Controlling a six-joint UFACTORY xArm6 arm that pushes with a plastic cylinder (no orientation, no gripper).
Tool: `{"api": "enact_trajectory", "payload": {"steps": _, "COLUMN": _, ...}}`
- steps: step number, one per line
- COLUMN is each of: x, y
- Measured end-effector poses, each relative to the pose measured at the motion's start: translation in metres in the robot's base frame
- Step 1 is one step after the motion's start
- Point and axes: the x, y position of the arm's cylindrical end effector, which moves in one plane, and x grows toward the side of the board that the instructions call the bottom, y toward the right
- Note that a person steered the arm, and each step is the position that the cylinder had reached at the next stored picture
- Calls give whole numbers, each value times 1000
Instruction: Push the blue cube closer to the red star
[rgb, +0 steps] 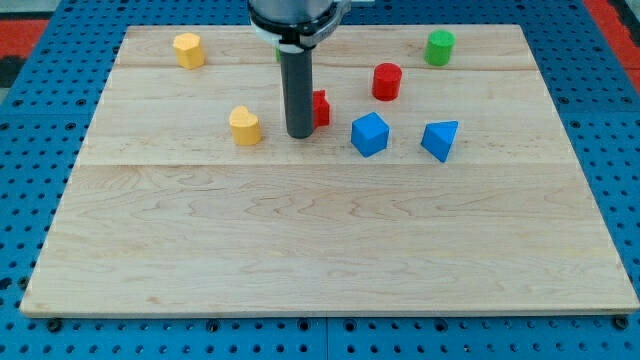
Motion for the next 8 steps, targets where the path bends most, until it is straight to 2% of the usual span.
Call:
{"api": "enact_trajectory", "payload": {"steps": 2, "x": 4, "y": 8}}
{"api": "enact_trajectory", "payload": {"steps": 4, "x": 81, "y": 38}}
{"api": "enact_trajectory", "payload": {"steps": 5, "x": 52, "y": 93}}
{"api": "enact_trajectory", "payload": {"steps": 8, "x": -24, "y": 124}}
